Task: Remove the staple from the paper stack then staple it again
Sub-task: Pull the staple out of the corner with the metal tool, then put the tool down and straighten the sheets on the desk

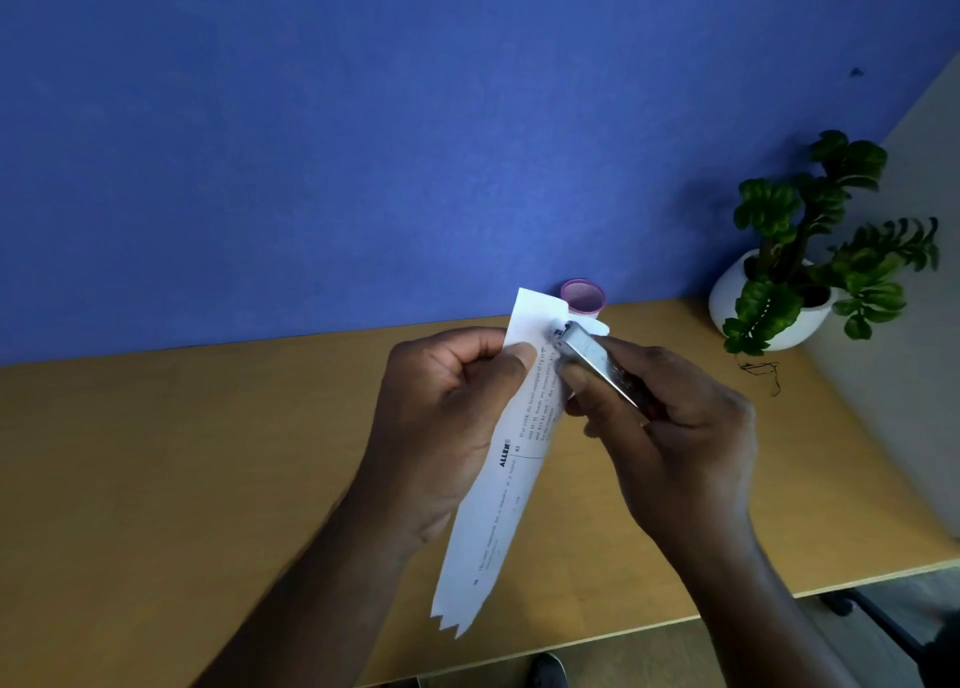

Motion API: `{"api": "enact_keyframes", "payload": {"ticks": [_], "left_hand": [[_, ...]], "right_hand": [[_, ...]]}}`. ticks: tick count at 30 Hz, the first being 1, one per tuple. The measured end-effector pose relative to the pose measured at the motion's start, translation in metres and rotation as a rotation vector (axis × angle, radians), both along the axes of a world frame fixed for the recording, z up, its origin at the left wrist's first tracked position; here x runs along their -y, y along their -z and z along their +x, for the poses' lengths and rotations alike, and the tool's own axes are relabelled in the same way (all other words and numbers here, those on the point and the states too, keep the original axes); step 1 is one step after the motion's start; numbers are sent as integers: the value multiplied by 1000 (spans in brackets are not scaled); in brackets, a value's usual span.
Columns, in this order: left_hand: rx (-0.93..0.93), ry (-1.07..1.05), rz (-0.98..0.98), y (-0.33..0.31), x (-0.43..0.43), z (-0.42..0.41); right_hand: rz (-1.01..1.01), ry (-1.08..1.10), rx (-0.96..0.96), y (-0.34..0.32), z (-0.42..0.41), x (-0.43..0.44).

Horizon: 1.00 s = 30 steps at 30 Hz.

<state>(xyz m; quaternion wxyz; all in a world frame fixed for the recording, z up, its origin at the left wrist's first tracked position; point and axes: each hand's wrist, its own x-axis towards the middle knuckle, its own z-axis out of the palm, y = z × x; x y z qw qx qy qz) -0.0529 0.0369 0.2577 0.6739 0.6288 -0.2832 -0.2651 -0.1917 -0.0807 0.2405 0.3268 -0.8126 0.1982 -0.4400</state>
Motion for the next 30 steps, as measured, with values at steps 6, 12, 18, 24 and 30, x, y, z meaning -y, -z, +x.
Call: {"api": "enact_keyframes", "payload": {"ticks": [6,12,18,24,30], "left_hand": [[-77,25,68,10,-1,18],[-69,20,145,19,-2,30],[-11,39,242,29,2,40],[112,103,368,46,12,49],[211,139,461,57,22,54]], "right_hand": [[483,68,186,14,2,16],[659,277,47,93,4,83],[553,448,-280,202,8,145],[496,559,-544,270,7,184],[530,551,-623,310,16,215]]}}
